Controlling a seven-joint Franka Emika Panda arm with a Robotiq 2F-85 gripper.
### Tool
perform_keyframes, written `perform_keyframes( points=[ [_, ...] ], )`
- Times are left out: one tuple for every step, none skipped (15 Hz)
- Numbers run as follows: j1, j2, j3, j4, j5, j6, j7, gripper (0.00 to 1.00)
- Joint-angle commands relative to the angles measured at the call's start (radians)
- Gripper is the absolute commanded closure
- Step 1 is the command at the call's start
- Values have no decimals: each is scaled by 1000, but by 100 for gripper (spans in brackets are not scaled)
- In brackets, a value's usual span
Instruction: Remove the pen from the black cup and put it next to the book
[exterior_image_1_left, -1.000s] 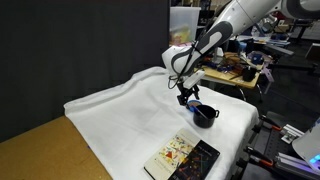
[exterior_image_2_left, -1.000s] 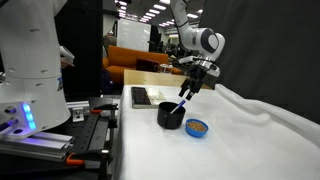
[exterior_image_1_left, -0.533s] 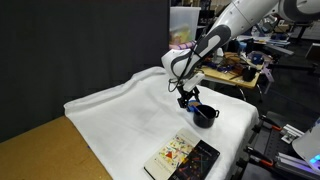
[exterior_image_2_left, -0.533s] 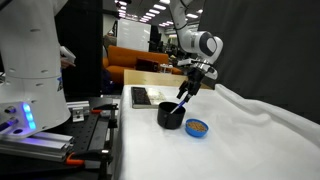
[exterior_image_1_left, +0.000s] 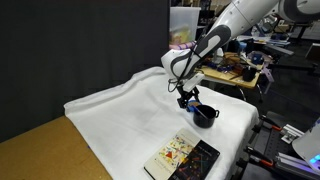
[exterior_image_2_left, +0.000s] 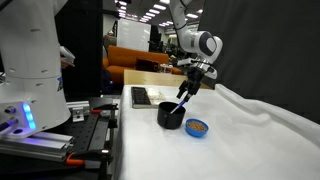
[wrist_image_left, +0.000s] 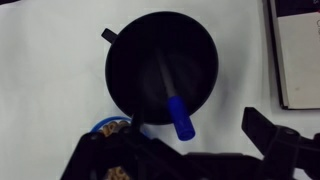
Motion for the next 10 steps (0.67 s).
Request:
perform_keyframes(
  points=[
    [2, 6, -6, 10, 3, -3, 16, 0],
    [2, 6, -6, 10, 4, -4, 18, 0],
    [1, 6, -7, 11, 6, -3, 21, 0],
    [1, 7, -8, 12, 7, -4, 24, 0],
    [0, 9, -9, 13, 8, -5, 27, 0],
    [-1, 9, -10, 13, 8, -5, 30, 0],
    [-1, 10, -11, 13, 8, -6, 33, 0],
    [0, 11, -11, 13, 8, -7, 36, 0],
    [1, 12, -11, 14, 8, -7, 38, 0],
    [1, 13, -11, 14, 8, -8, 40, 0]
  ],
)
